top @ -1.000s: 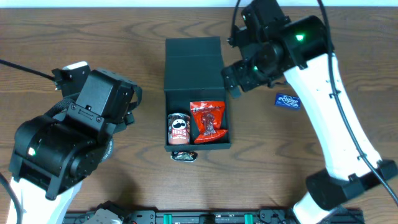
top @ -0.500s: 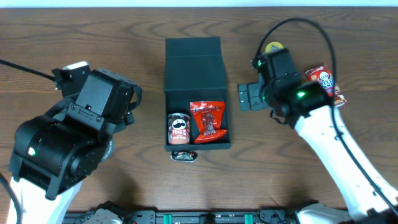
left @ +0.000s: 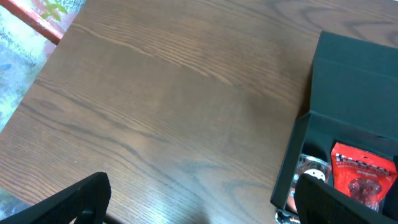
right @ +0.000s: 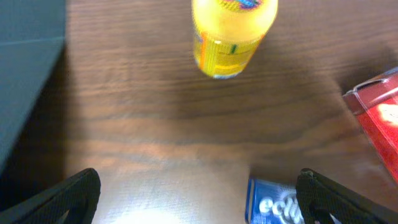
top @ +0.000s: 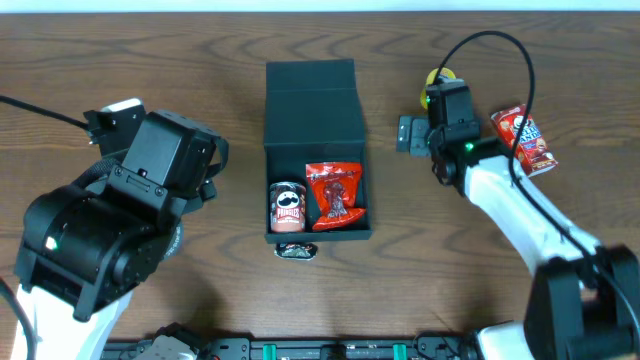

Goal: Pack container
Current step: 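Grasp the yellow Mentos tube with the right gripper and lift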

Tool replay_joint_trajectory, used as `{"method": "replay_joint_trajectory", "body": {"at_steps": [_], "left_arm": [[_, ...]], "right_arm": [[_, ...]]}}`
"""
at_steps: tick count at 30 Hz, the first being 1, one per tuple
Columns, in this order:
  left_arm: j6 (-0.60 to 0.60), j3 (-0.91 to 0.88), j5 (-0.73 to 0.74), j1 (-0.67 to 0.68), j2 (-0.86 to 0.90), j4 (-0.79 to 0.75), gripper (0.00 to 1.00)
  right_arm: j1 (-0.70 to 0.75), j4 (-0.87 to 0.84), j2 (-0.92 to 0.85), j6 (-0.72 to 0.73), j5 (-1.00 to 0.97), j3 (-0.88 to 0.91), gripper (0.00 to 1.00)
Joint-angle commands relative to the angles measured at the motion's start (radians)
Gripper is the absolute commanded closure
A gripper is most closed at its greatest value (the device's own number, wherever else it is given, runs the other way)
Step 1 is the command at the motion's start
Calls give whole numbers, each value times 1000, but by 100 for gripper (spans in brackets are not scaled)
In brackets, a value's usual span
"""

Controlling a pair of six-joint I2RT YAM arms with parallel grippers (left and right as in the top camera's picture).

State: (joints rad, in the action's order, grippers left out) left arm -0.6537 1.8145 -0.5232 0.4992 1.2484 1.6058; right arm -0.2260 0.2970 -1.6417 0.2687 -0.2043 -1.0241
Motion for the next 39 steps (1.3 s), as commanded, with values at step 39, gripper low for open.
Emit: {"method": "replay_joint_trajectory", "body": {"at_steps": [39], "left_arm": [[3,0,-34,-4,61,10,5]], "right_arm": [[89,-538,-339,20,-42,9,1]]}}
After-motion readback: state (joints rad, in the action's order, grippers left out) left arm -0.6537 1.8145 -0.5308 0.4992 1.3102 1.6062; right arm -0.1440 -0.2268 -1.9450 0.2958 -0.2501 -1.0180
